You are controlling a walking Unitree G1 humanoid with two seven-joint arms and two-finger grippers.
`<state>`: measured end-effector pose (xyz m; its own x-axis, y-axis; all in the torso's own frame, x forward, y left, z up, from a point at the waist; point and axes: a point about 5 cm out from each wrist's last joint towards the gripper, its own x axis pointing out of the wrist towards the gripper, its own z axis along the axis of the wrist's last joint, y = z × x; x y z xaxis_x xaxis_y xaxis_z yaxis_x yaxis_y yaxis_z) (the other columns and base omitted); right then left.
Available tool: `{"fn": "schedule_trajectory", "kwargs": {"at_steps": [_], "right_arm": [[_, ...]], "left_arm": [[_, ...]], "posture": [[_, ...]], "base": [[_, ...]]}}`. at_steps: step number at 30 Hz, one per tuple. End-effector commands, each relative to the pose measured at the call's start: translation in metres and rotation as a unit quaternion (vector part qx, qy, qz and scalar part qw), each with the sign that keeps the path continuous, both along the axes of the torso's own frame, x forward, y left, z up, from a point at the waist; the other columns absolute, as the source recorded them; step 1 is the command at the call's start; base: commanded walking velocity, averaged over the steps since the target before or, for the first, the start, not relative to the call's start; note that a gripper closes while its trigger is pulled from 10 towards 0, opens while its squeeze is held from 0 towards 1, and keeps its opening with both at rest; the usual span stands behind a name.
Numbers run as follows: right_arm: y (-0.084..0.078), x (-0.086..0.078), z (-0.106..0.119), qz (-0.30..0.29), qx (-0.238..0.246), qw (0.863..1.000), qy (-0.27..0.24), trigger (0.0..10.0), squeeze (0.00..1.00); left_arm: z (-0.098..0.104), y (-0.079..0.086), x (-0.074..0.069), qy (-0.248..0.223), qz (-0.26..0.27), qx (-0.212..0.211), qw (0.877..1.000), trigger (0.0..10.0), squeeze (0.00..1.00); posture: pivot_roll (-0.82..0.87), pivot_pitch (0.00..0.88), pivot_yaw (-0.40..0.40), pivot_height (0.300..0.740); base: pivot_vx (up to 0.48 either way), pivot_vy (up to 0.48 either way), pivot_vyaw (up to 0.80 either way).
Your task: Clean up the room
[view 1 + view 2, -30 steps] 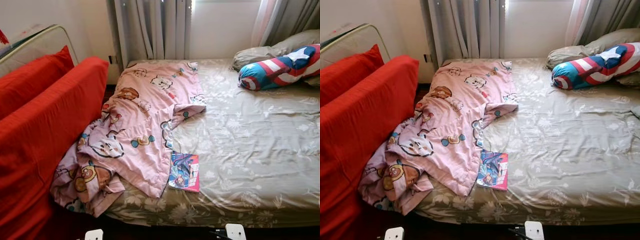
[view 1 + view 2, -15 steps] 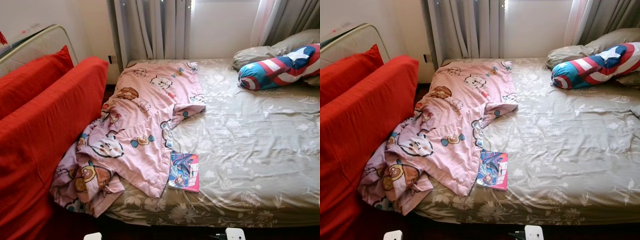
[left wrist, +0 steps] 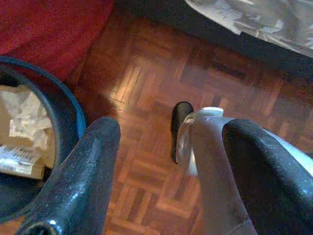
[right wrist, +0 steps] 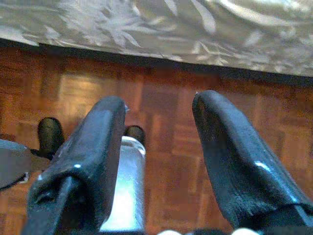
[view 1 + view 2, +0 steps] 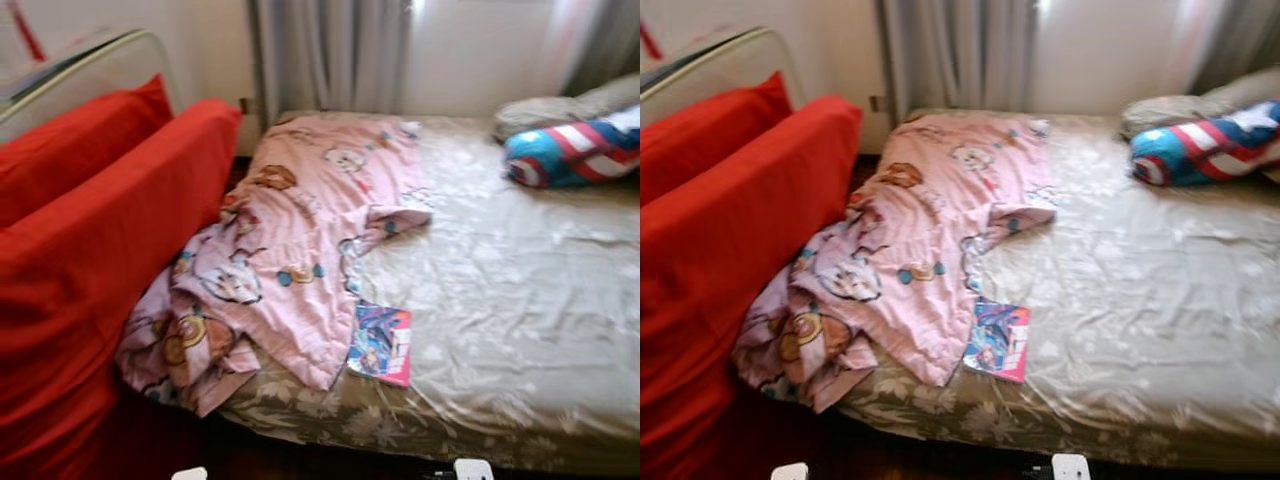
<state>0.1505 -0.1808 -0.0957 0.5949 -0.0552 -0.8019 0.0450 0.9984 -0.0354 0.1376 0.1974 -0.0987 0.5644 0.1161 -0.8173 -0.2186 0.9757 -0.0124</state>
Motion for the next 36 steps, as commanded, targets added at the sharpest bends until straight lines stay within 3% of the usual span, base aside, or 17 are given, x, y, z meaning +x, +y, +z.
{"fn": "schedule_trajectory", "kwargs": {"at_steps": [1, 8, 14, 21, 36], "right_arm": [[-0.0024, -0.0095, -0.0036, -0.006, 0.0, 1.0, 0.016, 10.0, 0.0], [-0.0017, -0.0096, -0.0037, -0.008, 0.001, 1.0, 0.016, 10.0, 0.0], [-0.0013, -0.0088, -0.0035, 0.003, -0.004, 1.0, 0.016, 10.0, 0.0], [-0.0014, -0.0081, -0.0032, 0.005, -0.003, 1.0, 0.015, 10.0, 0.0], [-0.0022, -0.0064, -0.0013, -0.014, 0.003, 1.0, -0.006, 10.0, 0.0]], "left_arm": [[-0.0003, -0.0003, -0.0008, 0.001, 0.001, -0.002, 1.0, 10.0, 0.0], [0.0, 0.0004, -0.0002, -0.001, -0.001, -0.002, 1.0, 10.0, 0.0], [0.0002, 0.0003, 0.0003, -0.002, -0.004, -0.005, 1.0, 10.0, 0.0], [0.0005, 0.0, 0.001, -0.004, -0.005, -0.005, 1.0, 10.0, 0.0], [0.0022, -0.0003, 0.0032, -0.02, -0.01, -0.004, 1.0, 10.0, 0.0]], "posture": [[-0.01, 0.0, -0.001, 0.74], [-0.02, 0.0, 0.002, 0.74], [-0.02, 0.0, 0.004, 0.74], [-0.02, 0.0, 0.0, 0.74], [-0.03, 0.0, 0.005, 0.74]], "base": [[0.0, 0.0, 0.0], [0.0, 0.0, 0.0], [0.265, 0.0, 0.0], [0.287, 0.0, 0.56], [0.185, 0.0, 0.0]]}}
